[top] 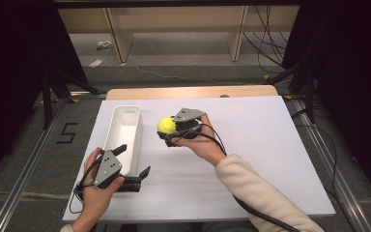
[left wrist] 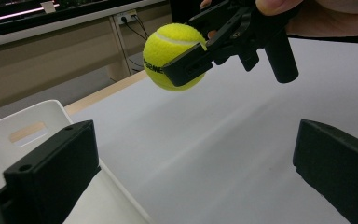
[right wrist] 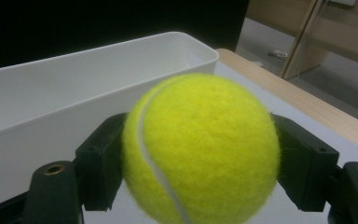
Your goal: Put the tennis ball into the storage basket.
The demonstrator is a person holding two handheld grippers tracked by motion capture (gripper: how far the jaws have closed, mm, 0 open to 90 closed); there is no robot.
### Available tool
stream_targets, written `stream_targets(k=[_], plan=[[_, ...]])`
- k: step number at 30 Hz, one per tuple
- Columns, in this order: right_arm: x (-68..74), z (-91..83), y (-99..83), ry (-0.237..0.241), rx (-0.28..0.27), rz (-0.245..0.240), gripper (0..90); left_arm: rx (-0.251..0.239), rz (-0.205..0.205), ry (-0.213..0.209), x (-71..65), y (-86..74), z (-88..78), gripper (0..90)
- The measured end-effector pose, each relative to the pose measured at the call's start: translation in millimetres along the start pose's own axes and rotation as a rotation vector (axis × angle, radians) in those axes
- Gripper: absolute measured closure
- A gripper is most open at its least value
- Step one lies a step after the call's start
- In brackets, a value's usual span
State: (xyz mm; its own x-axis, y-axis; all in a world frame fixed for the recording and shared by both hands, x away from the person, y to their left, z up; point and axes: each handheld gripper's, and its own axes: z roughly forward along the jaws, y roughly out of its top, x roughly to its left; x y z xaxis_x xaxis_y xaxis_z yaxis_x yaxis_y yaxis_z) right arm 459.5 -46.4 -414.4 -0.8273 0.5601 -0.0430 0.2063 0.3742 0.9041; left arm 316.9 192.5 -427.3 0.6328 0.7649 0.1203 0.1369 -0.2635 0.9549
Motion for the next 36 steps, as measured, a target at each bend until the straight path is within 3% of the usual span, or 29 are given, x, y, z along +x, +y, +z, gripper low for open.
stream_targets(k=[36], plan=[[8.5,9.5,9.5,0.020,0.004,-0.013,26.7,0.002,-0.003,-0.001,0.0,-0.1,0.2,0.0]])
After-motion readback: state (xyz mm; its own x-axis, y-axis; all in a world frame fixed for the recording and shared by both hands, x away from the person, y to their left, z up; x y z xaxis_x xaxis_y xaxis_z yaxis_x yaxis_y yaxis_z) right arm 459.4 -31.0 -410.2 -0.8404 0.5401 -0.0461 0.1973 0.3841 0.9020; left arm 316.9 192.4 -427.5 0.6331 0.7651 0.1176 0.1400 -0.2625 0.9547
